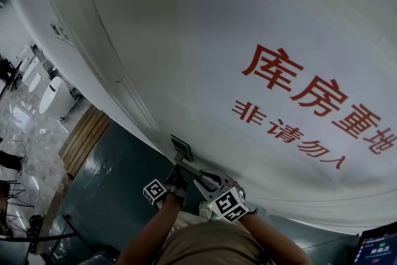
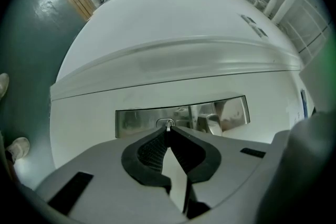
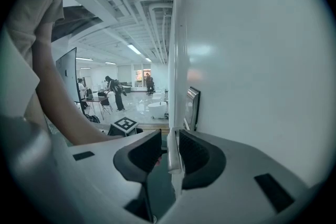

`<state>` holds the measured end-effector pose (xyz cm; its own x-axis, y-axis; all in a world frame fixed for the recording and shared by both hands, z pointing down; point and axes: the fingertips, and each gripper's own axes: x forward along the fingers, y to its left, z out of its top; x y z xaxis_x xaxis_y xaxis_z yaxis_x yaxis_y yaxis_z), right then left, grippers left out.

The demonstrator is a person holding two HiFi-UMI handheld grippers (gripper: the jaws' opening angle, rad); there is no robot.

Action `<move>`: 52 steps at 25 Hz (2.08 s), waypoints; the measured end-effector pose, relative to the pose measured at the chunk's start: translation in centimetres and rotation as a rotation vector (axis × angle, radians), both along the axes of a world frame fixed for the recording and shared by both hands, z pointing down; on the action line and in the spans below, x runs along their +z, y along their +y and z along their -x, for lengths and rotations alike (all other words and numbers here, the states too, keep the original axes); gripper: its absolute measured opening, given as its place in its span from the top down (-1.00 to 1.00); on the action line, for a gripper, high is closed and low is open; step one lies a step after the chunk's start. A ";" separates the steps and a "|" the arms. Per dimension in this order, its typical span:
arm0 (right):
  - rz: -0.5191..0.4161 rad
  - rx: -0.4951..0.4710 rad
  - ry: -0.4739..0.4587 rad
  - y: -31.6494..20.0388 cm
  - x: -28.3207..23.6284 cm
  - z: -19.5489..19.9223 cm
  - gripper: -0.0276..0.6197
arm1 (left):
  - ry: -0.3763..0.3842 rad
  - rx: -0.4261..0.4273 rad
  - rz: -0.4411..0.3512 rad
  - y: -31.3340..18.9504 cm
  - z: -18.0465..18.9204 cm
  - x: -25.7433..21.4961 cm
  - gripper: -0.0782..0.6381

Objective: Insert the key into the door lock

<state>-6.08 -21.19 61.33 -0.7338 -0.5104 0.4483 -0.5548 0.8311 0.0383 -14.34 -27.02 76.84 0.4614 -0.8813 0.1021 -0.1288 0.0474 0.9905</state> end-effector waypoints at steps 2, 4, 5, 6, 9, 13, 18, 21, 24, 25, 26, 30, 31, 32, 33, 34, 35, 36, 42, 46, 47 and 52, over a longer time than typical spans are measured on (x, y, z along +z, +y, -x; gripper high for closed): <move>0.005 0.000 0.005 0.1 0.2 -0.1 0.58 | 0.047 -0.019 0.013 -0.5 0.1 0.2 0.69; 0.010 0.004 0.010 0.1 0.2 -0.2 0.58 | 0.077 -0.026 0.017 -1.1 -0.1 0.4 0.69; 0.009 0.005 0.011 0.2 0.0 -0.3 0.58 | 0.082 -0.027 0.017 -1.3 -0.2 0.4 0.69; 0.005 0.006 0.010 0.2 -0.1 -0.3 0.58 | 0.086 -0.027 0.017 -1.3 -0.3 0.3 0.69; 0.003 0.020 0.009 0.1 -0.4 -1.0 0.58 | 0.071 -0.010 0.005 -1.1 -0.3 0.3 0.69; 0.005 0.033 0.014 -0.1 -0.1 -1.7 0.58 | 0.047 0.015 -0.018 -1.2 -0.5 0.1 0.69; 0.001 0.019 0.011 -0.1 -0.2 -1.3 0.58 | 0.013 0.029 -0.032 -1.2 -0.4 0.5 0.69; -0.002 0.011 0.011 -0.2 -0.4 -1.1 0.58 | -0.020 0.056 -0.044 -1.3 -0.4 0.4 0.69; -0.003 0.005 0.012 -0.1 -0.4 -1.0 0.58 | -0.030 0.065 -0.041 -1.3 -0.4 0.2 0.69; -0.004 0.004 0.012 -0.1 -0.3 -0.9 0.58 | -0.022 0.062 -0.035 -1.3 -0.5 0.1 0.69; -0.004 0.002 0.013 0.0 -0.3 -0.9 0.58 | -0.009 0.057 -0.030 -1.3 -0.5 0.0 0.69; -0.004 -0.001 0.015 0.3 -0.3 -0.8 0.58 | 0.050 0.035 -0.030 -1.4 -0.3 0.4 0.69; -0.004 -0.001 0.015 0.5 -0.3 -0.8 0.58 | 0.067 0.031 -0.024 -1.3 -0.4 0.2 0.69; -0.004 -0.001 0.017 0.6 -0.2 -0.9 0.58 | 0.085 0.027 -0.018 -1.3 -0.5 0.1 0.69; -0.003 0.001 0.018 0.6 -0.2 -1.0 0.58 | 0.100 0.022 -0.015 -1.3 -0.5 0.0 0.69; -0.001 0.003 0.020 0.7 -0.1 -1.1 0.58 | 0.106 0.021 -0.016 -1.3 -0.5 0.0 0.69; 0.001 0.005 0.022 0.8 -0.1 -1.1 0.58 | 0.098 0.025 -0.020 -1.3 -0.6 0.0 0.69; 0.003 0.007 0.024 0.8 0.0 -1.2 0.58 | 0.076 0.035 -0.029 -1.3 -0.6 0.0 0.69; 0.010 0.006 0.027 1.1 0.2 -1.2 0.58 | 0.016 0.068 -0.055 -1.4 -0.6 -0.1 0.69; 0.012 0.001 0.027 0.9 0.3 -1.0 0.58 | 0.044 0.050 -0.050 -1.8 -0.7 0.1 0.69; 0.013 0.000 0.027 0.9 0.3 -1.0 0.58 | 0.046 0.053 -0.048 -2.0 -0.8 0.0 0.69; 0.016 0.003 0.026 0.7 0.3 -1.0 0.58 | 0.058 0.048 -0.048 -2.0 -0.9 -0.2 0.69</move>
